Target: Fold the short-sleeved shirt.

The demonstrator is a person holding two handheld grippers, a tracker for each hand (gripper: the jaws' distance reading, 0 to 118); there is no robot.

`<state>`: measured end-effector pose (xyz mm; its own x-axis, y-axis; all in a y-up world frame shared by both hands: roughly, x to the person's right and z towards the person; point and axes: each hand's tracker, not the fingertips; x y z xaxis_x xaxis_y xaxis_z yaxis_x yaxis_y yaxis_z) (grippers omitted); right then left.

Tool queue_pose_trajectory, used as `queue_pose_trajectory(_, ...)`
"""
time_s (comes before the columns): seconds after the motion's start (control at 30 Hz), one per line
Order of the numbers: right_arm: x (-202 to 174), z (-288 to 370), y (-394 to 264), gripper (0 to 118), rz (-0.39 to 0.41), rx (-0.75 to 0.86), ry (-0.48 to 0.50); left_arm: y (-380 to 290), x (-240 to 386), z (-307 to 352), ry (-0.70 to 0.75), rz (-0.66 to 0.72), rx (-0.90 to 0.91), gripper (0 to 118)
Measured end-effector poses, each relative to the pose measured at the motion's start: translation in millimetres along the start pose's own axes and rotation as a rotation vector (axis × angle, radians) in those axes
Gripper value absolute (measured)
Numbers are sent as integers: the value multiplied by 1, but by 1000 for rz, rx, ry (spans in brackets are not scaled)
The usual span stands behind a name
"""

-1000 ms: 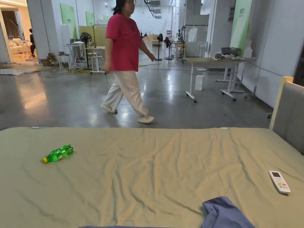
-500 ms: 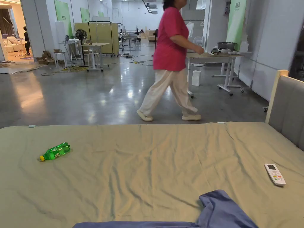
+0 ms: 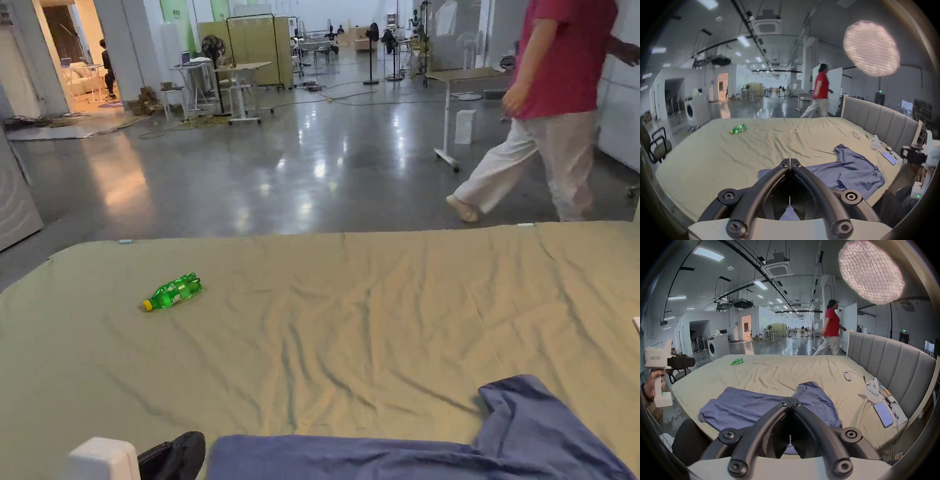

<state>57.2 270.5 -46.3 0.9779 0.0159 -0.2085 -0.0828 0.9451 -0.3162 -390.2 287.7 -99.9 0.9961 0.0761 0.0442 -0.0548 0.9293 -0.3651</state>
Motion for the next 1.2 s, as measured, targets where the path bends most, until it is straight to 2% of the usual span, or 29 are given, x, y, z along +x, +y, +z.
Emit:
queue_pose_trajectory(0.13,11,-13,-14,0,-75,-74,7,-2,-32,-63,95,3,-67,0)
queue_pose_trajectory(0.23,21,-23,-21,0,-111,-109,7,-16,-58,-121,31,185,-154,1)
queue_pose_trajectory(0.27,23,-25,-24,0,-110,-118,-3,-23,-66,-140,32,232,-186,4)
queue_pose_trajectory(0.3,25,-27,-26,0,-110,-126,-12,-30,-69,-160,40,210,-265,15)
queue_pose_trajectory(0.4,33,-33,-34,0,-128,-163,-35,-56,-81,-212,11,219,-378,71)
queue_pose_trajectory(0.43,35,-35,-37,0,-139,-184,-41,-63,-84,-227,28,247,-423,77)
queue_pose_trajectory(0.53,36,-39,-51,0,-151,-235,-51,-73,-82,-254,28,304,-478,77)
queue_pose_trajectory(0.63,35,-42,-59,0,-156,-268,-49,-78,-78,-274,38,265,-507,73)
queue_pose_trajectory(0.67,34,-43,-61,0,-156,-279,-47,-78,-75,-280,70,243,-527,63)
queue_pose_trajectory(0.7,34,-43,-62,0,-154,-285,-47,-78,-71,-284,106,222,-556,48)
queue_pose_trajectory(0.73,33,-44,-62,0,-148,-289,-49,-78,-65,-285,132,187,-563,28)
queue_pose_trajectory(0.77,32,-44,-62,0,-141,-291,-50,-78,-55,-284,151,149,-574,21)
queue_pose_trajectory(0.93,33,-54,-65,0,-133,-304,-42,-93,-32,-292,172,-85,-607,20)
queue_pose_trajectory(1.1,43,-74,-57,0,-133,-289,-24,-91,-33,-299,152,-79,-636,19)
queue_pose_trajectory(1.17,52,-93,-48,0,-107,-277,-19,-92,-39,-293,114,-44,-633,19)
queue_pose_trajectory(1.2,61,-107,-44,4,-87,-272,-15,-91,-42,-293,104,-2,-633,19)
